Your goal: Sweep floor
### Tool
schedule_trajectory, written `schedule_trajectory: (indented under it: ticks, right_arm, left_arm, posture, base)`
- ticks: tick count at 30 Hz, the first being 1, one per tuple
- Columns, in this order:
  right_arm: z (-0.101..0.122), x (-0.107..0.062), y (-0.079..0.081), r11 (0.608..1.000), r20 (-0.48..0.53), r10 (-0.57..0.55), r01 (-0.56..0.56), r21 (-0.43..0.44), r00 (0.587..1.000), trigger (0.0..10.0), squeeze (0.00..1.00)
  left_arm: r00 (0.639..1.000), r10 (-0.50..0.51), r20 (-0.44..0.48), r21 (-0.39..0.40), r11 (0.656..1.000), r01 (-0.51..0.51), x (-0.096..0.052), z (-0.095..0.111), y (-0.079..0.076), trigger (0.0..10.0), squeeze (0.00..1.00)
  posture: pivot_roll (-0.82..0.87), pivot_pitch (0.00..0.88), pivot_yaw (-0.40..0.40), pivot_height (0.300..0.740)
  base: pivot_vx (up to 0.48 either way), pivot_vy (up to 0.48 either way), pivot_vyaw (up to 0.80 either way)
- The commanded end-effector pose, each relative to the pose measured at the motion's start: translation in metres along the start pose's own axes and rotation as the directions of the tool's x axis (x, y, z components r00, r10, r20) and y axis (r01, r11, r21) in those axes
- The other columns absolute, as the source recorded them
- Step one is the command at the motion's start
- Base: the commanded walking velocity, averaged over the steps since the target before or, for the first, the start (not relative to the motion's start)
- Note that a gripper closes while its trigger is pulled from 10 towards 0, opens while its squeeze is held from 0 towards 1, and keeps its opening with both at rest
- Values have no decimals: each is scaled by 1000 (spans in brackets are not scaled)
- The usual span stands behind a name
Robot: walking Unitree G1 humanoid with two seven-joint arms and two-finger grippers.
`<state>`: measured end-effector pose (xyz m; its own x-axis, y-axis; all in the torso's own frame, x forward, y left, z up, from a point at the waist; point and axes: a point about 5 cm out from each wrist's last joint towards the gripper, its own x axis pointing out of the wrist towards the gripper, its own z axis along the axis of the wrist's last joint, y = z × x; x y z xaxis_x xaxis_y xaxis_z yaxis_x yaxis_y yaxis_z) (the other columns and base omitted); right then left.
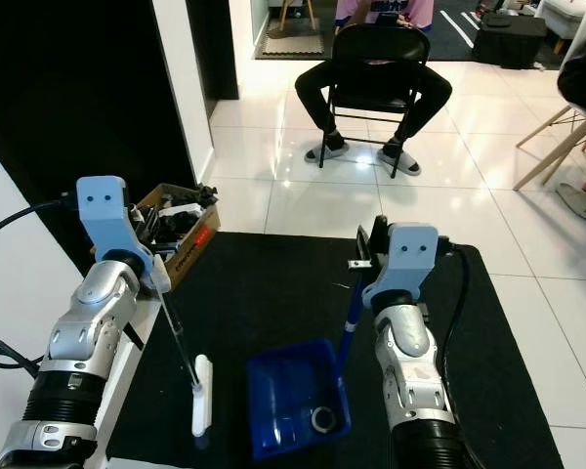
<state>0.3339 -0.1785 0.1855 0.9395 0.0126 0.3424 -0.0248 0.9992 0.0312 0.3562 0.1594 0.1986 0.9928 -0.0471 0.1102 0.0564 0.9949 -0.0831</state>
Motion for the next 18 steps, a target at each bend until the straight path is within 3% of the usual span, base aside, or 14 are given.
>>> schedule_trajectory:
  ticks: [1,6,18]
  right_arm:
    - [22,6,-1,1000,92,-8,8,-1,996,10000,0]
    - [37,11,-1,1000,143,-12,11,9,990,10000,0]
    - [33,9,1,1000,133,-19,18,11,991,10000,0]
  left_arm:
    - [998,-27,59,-7,1000,27,2,15,-9,10000,0]
    - [993,-59,105,-22,998,61,4,31,-22,10000,0]
    - [987,-121,106,8,993,120,5,34,-37,10000,0]
  posture:
    - [-101,107,73,740]
    - [-108,101,83,740]
    - [-106,96,97,740]
  base:
    - [0,0,0]
    - [0,0,0]
    - [0,0,0]
